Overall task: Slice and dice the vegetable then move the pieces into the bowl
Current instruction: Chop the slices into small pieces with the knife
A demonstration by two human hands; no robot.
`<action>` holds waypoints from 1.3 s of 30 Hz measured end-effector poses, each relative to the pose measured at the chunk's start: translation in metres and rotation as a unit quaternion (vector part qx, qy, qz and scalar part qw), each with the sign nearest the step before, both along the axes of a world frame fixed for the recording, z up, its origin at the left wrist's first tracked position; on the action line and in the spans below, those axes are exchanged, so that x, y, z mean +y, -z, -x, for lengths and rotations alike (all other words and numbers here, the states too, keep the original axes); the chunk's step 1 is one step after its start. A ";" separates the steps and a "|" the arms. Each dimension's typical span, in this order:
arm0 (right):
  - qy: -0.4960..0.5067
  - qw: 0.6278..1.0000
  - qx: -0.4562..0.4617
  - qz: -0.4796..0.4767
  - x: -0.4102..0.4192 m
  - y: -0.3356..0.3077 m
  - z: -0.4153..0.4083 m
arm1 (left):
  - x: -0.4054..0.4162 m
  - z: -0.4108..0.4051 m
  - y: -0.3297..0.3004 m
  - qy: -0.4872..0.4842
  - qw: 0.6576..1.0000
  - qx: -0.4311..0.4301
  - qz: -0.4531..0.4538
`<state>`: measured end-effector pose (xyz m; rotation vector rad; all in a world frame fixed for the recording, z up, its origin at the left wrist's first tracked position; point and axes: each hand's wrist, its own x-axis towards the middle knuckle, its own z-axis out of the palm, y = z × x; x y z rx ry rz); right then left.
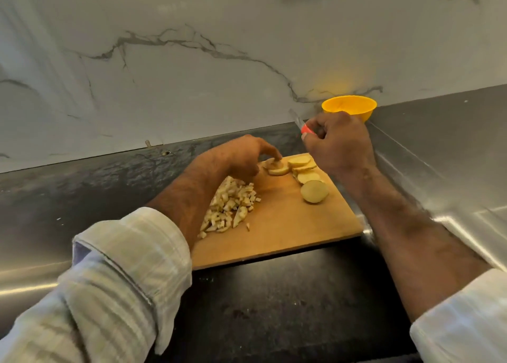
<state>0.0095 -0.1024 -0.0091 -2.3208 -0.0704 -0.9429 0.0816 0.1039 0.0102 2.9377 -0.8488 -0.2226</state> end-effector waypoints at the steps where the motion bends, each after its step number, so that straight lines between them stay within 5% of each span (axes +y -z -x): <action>1: -0.001 1.000 0.000 0.003 0.001 -0.001 -0.002 | -0.002 -0.003 -0.003 0.008 1.000 0.005 -0.003; 19: -0.024 1.000 -0.007 0.017 0.009 0.000 0.001 | 0.007 0.001 -0.010 0.042 0.998 0.035 0.022; 23: -0.026 0.999 -0.002 0.019 0.009 0.001 0.002 | 0.003 0.003 -0.009 0.033 0.999 -0.018 0.026; 34: -0.018 1.000 -0.006 0.025 0.009 -0.001 0.002 | 0.015 0.062 -0.012 0.020 0.959 -0.099 0.265; 39: -0.025 0.999 0.003 0.032 0.014 -0.005 0.010 | 0.002 0.098 0.014 0.038 0.989 -0.109 0.087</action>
